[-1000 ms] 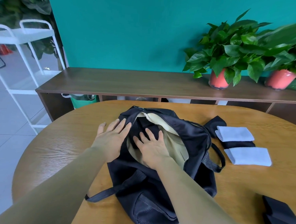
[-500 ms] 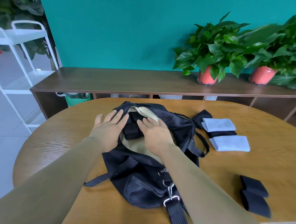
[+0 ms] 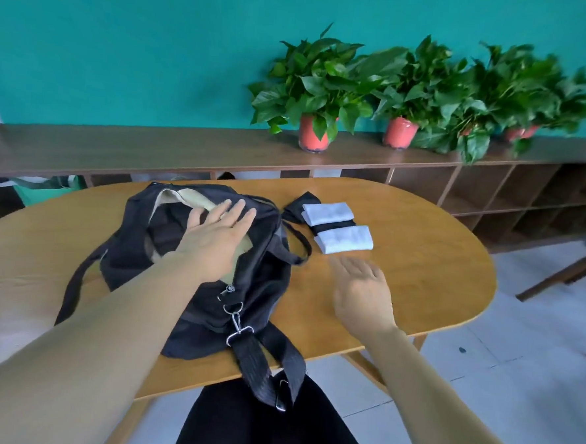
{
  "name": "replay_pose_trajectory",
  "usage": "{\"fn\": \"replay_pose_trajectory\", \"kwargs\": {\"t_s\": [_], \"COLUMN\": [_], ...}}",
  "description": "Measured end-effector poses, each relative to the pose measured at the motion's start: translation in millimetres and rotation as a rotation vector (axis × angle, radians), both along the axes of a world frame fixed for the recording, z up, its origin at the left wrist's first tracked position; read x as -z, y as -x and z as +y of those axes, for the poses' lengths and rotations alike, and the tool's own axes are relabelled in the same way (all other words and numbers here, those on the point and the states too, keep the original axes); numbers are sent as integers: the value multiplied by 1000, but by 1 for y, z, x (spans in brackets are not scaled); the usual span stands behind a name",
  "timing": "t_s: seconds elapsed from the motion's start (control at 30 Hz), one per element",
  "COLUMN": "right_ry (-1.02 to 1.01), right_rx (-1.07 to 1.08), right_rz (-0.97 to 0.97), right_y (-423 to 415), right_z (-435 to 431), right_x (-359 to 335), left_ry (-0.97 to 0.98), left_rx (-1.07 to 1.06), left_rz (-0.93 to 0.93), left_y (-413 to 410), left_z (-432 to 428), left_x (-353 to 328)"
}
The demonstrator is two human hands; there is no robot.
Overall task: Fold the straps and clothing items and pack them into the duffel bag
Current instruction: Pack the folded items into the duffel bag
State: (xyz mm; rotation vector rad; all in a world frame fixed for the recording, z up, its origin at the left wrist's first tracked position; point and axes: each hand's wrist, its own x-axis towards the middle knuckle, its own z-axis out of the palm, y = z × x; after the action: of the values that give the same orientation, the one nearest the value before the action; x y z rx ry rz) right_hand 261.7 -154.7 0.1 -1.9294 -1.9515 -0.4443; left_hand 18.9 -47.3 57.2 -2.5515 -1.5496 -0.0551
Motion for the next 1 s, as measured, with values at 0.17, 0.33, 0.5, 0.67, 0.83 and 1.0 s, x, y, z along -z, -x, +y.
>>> {"fn": "replay_pose_trajectory", "kwargs": {"t_s": [0.17, 0.33, 0.5, 0.67, 0.83, 1.0], "right_ry": [458, 522, 549, 543, 408, 359], "right_rx": [213, 147, 101, 66, 161, 357], "right_rz": [149, 154, 160, 141, 141, 196], "right_y": [-18, -5, 13, 20, 22, 29], "right_z": [-29, -9, 23, 38, 20, 0], "right_x": [30, 42, 41, 34, 30, 36], "left_ry": [-10, -22, -29, -14, -3, -7], "left_rx": [21, 2, -50, -100, -119, -106], "left_rz": [13, 39, 68, 94, 85, 86], "left_y": [-21, -13, 15, 42, 47, 43], "left_z": [-5, -3, 3, 4, 8, 5], "left_x": [-7, -8, -2, 2, 4, 1]}}
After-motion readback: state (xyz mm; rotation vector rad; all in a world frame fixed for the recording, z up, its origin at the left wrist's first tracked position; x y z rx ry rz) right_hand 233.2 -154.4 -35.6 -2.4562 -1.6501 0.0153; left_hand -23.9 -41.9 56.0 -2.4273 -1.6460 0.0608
